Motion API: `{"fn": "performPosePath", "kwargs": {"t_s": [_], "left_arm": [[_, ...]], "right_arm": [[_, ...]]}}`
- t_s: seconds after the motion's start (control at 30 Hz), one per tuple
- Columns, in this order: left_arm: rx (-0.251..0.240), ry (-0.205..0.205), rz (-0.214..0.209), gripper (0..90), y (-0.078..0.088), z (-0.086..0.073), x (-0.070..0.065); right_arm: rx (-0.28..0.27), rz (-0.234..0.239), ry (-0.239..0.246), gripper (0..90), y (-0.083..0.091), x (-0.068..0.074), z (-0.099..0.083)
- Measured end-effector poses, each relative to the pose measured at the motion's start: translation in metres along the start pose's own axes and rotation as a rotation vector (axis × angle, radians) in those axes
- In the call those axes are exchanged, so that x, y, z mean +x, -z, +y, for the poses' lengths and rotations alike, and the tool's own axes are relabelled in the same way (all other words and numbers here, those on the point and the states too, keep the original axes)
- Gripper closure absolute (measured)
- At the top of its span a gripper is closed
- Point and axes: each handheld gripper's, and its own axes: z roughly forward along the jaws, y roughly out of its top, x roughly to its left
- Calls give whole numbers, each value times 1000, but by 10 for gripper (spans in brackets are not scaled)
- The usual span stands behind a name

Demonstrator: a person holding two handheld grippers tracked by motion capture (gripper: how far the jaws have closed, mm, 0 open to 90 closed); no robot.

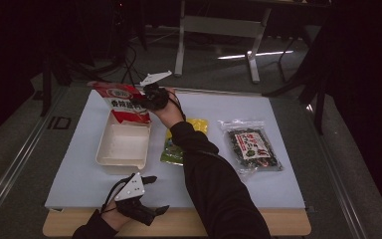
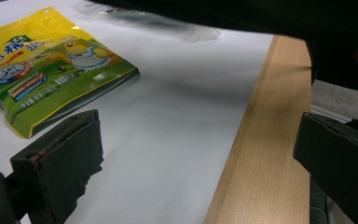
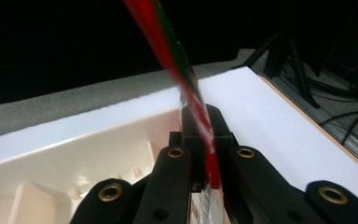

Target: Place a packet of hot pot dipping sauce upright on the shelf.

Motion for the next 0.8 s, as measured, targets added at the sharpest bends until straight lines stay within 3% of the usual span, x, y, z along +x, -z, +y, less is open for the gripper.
{"fn": "performPosePath", "kwargs": {"t_s": [0.37,0.57,0.63,0.8], "left_arm": [[6,-7,-4,23,-2,0,-1],[6,-8,-4,23,-2,1,-1],[8,-8,-5,23,-3,1,-1],[12,-13,-9,23,-3,0,-2]], "right_arm": [[-16,6,-78,900,-9,-3,-17],[-21,-4,-85,900,-10,2,-17],[-26,12,-107,899,-10,3,-18],[-18,3,-100,897,-12,5,-20]]}}
